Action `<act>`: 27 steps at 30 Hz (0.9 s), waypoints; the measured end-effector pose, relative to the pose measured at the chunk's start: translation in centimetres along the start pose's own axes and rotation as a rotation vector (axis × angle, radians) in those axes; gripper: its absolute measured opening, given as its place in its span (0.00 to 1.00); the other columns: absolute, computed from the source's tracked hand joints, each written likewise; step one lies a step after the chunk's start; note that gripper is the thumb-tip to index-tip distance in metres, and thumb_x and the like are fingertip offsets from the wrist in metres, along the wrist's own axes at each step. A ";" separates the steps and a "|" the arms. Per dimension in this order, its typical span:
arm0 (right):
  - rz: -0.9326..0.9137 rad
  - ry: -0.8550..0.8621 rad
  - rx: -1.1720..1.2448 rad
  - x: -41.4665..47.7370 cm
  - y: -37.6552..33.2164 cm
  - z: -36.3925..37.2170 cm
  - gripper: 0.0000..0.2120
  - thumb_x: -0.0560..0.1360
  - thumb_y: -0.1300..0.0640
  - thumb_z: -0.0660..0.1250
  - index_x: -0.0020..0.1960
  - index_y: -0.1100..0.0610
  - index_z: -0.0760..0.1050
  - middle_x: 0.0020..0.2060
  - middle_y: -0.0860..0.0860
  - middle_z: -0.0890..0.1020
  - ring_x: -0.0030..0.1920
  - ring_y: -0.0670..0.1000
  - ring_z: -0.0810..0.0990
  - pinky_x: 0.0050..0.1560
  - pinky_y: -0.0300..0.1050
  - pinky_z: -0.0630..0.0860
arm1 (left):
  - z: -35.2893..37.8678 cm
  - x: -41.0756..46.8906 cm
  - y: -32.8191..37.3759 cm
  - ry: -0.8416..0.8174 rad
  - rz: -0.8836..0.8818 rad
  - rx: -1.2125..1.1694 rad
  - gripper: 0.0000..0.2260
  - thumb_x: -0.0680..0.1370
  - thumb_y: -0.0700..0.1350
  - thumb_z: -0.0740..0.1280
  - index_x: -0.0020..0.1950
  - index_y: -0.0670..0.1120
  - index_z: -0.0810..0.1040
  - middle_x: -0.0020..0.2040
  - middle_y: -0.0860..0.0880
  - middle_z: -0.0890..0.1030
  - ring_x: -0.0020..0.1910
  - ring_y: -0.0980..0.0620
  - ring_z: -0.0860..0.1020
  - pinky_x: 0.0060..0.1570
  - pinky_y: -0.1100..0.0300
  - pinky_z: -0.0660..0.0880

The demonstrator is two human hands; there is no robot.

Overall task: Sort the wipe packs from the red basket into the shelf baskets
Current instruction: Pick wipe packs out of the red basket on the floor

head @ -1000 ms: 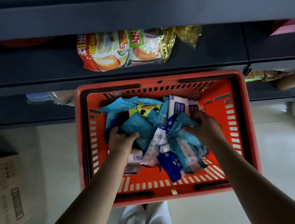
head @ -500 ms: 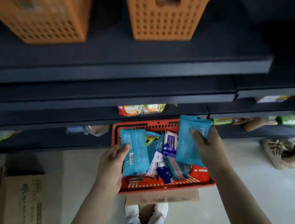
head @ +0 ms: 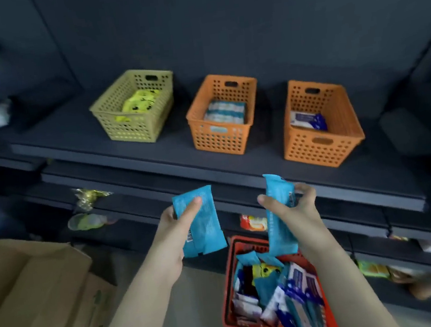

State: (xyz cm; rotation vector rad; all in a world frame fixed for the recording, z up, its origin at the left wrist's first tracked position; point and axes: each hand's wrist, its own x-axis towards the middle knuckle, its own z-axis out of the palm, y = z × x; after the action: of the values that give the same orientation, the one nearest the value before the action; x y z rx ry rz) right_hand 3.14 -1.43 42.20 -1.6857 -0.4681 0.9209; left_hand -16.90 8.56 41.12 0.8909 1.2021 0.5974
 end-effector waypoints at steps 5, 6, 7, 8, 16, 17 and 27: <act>0.083 -0.123 0.302 0.6 -2.7 8.2 0.20 0.70 0.47 0.74 0.59 0.48 0.74 0.56 0.51 0.81 0.56 0.53 0.82 0.53 0.49 0.79 | -6.2 2.6 4.2 0.027 0.012 0.022 0.44 0.50 0.67 0.79 0.62 0.56 0.69 0.55 0.53 0.80 0.53 0.51 0.79 0.50 0.51 0.77; 0.112 -0.132 0.399 0.7 -3.1 9.9 0.19 0.72 0.47 0.72 0.60 0.50 0.75 0.56 0.51 0.83 0.56 0.53 0.83 0.52 0.49 0.79 | -7.5 3.3 5.0 0.031 0.007 0.023 0.43 0.50 0.66 0.79 0.61 0.57 0.69 0.54 0.53 0.79 0.52 0.52 0.79 0.46 0.52 0.77; 0.143 -0.148 0.503 0.9 -3.4 11.6 0.18 0.75 0.46 0.69 0.61 0.51 0.75 0.55 0.52 0.84 0.55 0.54 0.83 0.53 0.51 0.80 | -8.8 4.1 5.7 0.025 0.003 0.014 0.42 0.51 0.65 0.80 0.61 0.58 0.68 0.54 0.53 0.79 0.52 0.51 0.79 0.44 0.53 0.76; 0.167 -0.177 0.596 1.0 -3.8 13.2 0.18 0.77 0.44 0.65 0.63 0.51 0.74 0.56 0.53 0.84 0.56 0.54 0.83 0.54 0.52 0.79 | -10.0 4.9 6.5 0.012 -0.001 0.001 0.40 0.54 0.63 0.80 0.62 0.58 0.68 0.54 0.52 0.79 0.51 0.51 0.79 0.42 0.53 0.76; 0.062 -0.121 0.521 2.4 -5.8 20.5 0.18 0.79 0.50 0.63 0.64 0.59 0.75 0.55 0.57 0.84 0.54 0.56 0.84 0.46 0.51 0.83 | -15.3 9.1 12.6 -0.313 -0.127 -0.319 0.21 0.76 0.56 0.67 0.65 0.46 0.74 0.44 0.47 0.77 0.33 0.52 0.77 0.35 0.58 0.77; 0.050 -0.083 0.466 2.7 -6.1 20.7 0.17 0.79 0.51 0.63 0.63 0.59 0.75 0.54 0.57 0.84 0.53 0.56 0.84 0.45 0.51 0.83 | -15.4 9.4 13.2 -0.364 -0.140 -0.342 0.22 0.77 0.56 0.64 0.66 0.45 0.75 0.46 0.46 0.80 0.36 0.51 0.80 0.39 0.57 0.77; -0.090 0.144 0.451 9.7 -9.7 19.7 0.13 0.78 0.60 0.67 0.61 0.57 0.73 0.53 0.55 0.84 0.49 0.52 0.85 0.43 0.53 0.83 | -11.6 16.4 17.4 -0.468 -0.083 -0.212 0.17 0.78 0.59 0.64 0.61 0.51 0.78 0.54 0.46 0.85 0.52 0.45 0.84 0.51 0.48 0.80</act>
State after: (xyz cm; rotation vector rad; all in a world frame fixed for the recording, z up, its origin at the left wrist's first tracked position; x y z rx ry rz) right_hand -4.64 20.95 46.22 -1.2969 -0.2159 0.7649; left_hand -22.46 34.08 45.81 0.7439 0.7335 0.4093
